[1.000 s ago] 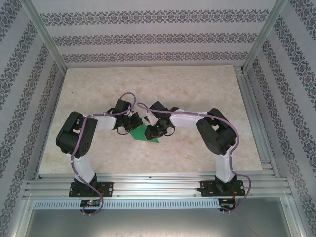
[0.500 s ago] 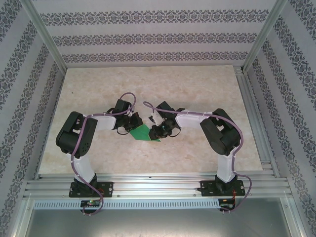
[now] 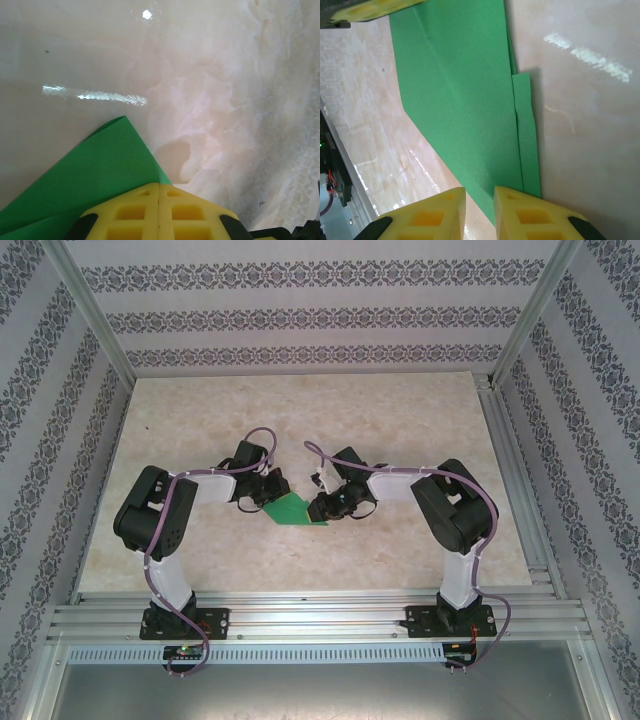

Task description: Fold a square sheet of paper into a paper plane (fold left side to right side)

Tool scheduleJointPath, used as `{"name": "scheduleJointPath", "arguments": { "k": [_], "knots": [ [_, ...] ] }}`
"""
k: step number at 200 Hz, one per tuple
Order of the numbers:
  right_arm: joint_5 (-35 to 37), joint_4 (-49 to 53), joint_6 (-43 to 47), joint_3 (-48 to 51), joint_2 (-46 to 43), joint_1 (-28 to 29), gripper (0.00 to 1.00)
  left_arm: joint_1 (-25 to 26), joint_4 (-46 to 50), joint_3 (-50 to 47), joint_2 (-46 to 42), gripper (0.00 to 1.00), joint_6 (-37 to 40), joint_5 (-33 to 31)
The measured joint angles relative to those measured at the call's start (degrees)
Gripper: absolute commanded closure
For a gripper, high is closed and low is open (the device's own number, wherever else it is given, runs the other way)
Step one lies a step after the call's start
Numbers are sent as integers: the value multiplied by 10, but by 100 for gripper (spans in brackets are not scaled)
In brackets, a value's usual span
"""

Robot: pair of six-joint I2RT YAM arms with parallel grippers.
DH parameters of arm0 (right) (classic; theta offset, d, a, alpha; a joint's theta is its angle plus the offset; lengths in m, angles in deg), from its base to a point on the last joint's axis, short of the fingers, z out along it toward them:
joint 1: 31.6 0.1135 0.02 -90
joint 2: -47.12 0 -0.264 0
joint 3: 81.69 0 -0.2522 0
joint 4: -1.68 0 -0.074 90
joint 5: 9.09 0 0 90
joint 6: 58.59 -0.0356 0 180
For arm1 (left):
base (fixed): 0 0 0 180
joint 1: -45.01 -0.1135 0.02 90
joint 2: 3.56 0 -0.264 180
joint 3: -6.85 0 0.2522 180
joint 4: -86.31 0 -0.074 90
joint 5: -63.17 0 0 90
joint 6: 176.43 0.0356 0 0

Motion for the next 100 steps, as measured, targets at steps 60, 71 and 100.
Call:
{"name": "scheduleJointPath", "arguments": {
  "k": [60, 71, 100],
  "knots": [
    [2, 1, 10, 1, -1, 0, 78, -10, 134, 64, -44, 87, 47, -34],
    [2, 2, 10, 0, -1, 1, 78, -13, 152, 80, -71, 86, 54, -40],
    [4, 9, 10, -5, 2, 3, 78, -12, 158, 93, -157, 89, 59, -38]
  ]
}}
